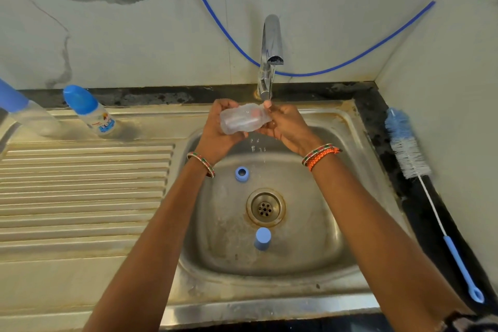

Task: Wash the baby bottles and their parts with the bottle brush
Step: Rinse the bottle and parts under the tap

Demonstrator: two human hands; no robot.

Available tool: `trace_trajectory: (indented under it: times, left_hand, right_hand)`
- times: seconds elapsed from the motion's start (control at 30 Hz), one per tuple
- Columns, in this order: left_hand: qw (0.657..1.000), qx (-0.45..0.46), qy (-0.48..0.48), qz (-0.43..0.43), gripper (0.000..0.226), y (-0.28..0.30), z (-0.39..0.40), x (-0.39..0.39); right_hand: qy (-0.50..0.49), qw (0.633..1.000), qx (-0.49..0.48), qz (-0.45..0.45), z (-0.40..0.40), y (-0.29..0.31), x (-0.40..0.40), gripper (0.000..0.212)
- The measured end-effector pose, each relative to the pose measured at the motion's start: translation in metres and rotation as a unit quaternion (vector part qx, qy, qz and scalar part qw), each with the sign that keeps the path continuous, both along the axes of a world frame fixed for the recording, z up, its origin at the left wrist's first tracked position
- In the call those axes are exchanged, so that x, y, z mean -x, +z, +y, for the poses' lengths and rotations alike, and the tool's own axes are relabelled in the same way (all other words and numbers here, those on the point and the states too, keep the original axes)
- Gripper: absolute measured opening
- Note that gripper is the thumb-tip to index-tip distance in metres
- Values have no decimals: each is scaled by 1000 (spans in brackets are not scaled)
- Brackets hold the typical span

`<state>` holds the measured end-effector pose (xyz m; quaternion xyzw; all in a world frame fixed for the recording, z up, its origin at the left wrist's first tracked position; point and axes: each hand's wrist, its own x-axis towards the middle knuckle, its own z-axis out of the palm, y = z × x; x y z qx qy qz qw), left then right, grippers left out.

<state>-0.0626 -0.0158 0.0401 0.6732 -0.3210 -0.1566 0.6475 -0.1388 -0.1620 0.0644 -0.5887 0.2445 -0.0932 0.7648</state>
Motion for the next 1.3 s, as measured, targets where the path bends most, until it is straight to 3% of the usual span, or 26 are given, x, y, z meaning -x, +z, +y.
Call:
trace_trajectory:
  times: [0.1, 0.13, 0.2, 0.27, 0.37, 0.5, 0.57, 0.67, 0.8, 0.87, 0.9, 0.97, 1.03, 1.1, 1.13, 1.2, 1.23, 1.3]
  left_hand:
    - [954, 45, 29, 294, 29, 4, -2, 3]
    - [940, 52, 41, 335, 23, 6, -2, 5]
    - [941, 66, 53, 329, 23, 2, -3, 5]
    - [955, 91, 46, 280, 37, 0, -1, 6]
    - [978, 85, 16, 191, 56, -1, 0, 11]
    - [991, 61, 24, 119, 56, -6, 2, 13]
    - [985, 63, 29, 161, 50, -8, 5, 13]
    - [953, 21, 64, 297, 27, 5, 2, 16]
    - [878, -45, -26, 476, 52, 15, 3, 19]
    - [855, -47, -59, 512, 56, 16, 3, 22]
    - [858, -46, -51, 509, 59, 16, 0, 23]
    - [894, -29, 2, 446, 60, 14, -10, 28]
    - [949, -57, 67, 304, 50, 8, -19, 31]
    - [966, -79, 94, 225, 49, 6, -21, 32]
    - [956, -73, 88, 269, 51, 7, -19, 29]
    - [899, -29, 32, 436, 51, 12, -10, 21]
    - [870, -12, -1, 493, 51, 14, -6, 17]
    - [843, 15, -16, 537, 56, 14, -5, 16]
  right_hand:
    - [14, 999, -12, -41, -3, 2, 0, 14]
    - [16, 999, -14, -43, -4, 4, 0, 13]
    - [6, 999, -15, -31, -7, 6, -1, 11]
    - [-17, 1000, 18, -2, -8, 5, -4, 8]
    - [-58, 988, 117, 76, -9, 2, -12, 29]
    - [-2, 987, 125, 101, -10, 6, -16, 38]
    - [52, 989, 118, 68, -10, 7, -13, 45]
    - [87, 989, 120, 18, -5, 7, -9, 40]
    - [47, 981, 183, -34, 2, 13, -11, 22]
    - [2, 977, 212, -33, 1, 13, -13, 35]
    - [-25, 970, 241, -19, 1, 11, -15, 45]
    - [-69, 950, 304, 26, 2, 9, -16, 58]
    - [-79, 948, 302, 59, 2, 9, -17, 54]
    - [-27, 972, 227, 58, 0, 12, -16, 39]
    - [8, 985, 166, 40, 0, 14, -15, 31]
    - [51, 998, 37, -6, 0, 19, -10, 15]
    - [52, 998, 11, -22, -1, 19, -10, 10]
    - [20, 997, 68, -14, -2, 15, -11, 15]
